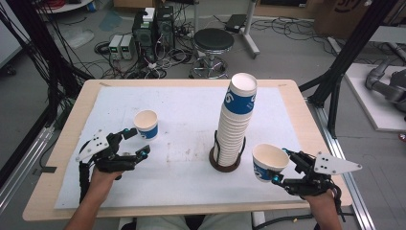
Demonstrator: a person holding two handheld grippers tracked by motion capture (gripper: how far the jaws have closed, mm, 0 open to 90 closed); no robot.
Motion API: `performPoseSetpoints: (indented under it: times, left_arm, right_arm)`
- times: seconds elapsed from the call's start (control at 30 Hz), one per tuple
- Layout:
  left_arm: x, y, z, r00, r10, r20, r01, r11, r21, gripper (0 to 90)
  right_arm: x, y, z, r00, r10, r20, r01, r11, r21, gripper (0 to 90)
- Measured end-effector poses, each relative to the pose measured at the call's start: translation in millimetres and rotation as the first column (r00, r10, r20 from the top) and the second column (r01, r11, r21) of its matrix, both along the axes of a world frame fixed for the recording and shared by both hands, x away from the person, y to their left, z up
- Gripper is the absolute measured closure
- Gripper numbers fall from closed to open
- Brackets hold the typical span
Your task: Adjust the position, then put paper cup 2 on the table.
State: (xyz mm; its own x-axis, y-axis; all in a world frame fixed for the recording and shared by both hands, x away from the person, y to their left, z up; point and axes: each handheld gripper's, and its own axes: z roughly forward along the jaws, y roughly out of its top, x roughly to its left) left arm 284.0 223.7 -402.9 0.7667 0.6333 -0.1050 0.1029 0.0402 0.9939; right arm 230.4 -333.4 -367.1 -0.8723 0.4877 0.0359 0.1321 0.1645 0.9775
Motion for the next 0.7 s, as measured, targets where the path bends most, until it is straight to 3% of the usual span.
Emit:
performPoseSetpoints:
  times: [0.43, 0.7]
  left_arm:
    - [3.9, 1.9, -0.5, 1.0, 0.006, 0.006, -0.006, 1.0, -0.006, 16.8]
    - [3.8, 1.0, -1.5, 0.9998, 0.019, 0.001, -0.019, 0.9998, 0.003, 16.8]
  right_arm:
    - [3.9, -16.3, -5.5, 0.9932, -0.115, 0.018, 0.115, 0.993, 0.019, 33.1]
    - [13.9, -25.0, -7.2, 0.9736, -0.225, 0.036, 0.224, 0.974, 0.039, 33.3]
